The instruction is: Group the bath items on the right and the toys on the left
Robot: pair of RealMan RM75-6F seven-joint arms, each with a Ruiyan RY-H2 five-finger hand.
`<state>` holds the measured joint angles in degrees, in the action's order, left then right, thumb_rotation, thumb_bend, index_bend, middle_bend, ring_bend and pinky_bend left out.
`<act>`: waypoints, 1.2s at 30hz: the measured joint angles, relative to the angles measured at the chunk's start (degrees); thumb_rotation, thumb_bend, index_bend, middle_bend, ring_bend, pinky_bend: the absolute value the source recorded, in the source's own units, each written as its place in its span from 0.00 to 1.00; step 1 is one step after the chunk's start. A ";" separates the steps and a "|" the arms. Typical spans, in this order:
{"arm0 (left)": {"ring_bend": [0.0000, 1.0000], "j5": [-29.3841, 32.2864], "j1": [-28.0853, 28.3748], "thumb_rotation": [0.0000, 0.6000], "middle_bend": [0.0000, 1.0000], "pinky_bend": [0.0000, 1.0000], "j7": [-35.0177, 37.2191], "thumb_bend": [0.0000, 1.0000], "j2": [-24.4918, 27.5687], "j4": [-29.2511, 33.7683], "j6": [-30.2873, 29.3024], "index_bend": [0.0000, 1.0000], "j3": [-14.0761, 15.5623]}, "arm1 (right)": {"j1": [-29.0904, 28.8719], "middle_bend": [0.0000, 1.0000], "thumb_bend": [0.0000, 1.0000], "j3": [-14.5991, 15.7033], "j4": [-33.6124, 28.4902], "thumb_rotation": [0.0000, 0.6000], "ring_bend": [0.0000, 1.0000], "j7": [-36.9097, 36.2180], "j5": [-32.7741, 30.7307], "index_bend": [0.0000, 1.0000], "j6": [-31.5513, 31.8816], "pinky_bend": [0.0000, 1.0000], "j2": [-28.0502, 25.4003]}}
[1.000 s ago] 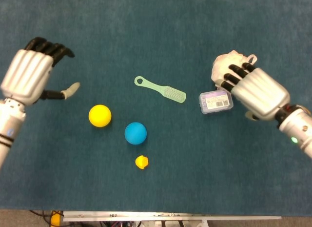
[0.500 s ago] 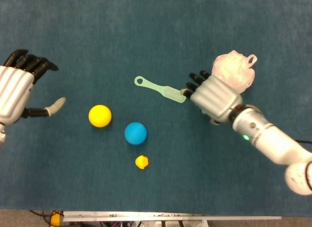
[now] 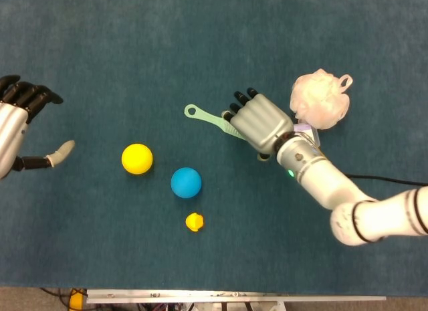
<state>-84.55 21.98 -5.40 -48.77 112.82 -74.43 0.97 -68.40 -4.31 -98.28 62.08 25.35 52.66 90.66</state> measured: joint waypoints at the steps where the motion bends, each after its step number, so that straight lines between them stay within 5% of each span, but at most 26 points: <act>1: 0.21 -0.11 -0.14 0.48 0.28 0.13 0.13 0.24 0.12 0.08 -0.02 0.28 -0.04 | -0.38 0.24 0.00 0.03 0.81 0.92 0.09 -0.01 -0.65 0.22 -0.05 0.17 0.61; 14: 0.20 -0.92 -2.04 0.48 0.28 0.13 1.66 0.24 1.47 0.31 -0.28 0.28 -0.82 | -5.62 0.24 0.00 0.34 9.35 0.92 0.09 -1.48 -7.57 0.22 -2.69 0.17 6.74; 36: 0.19 -2.66 -3.83 0.47 0.27 0.12 3.61 0.24 2.15 0.28 -0.48 0.28 -1.91 | -9.76 0.31 0.00 4.27 7.75 0.90 0.09 -0.31 -10.94 0.24 -1.87 0.17 6.81</act>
<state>-87.21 18.15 -1.79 -46.62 113.10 -74.91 -0.93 -78.16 -0.04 -90.52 61.77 14.41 50.79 97.47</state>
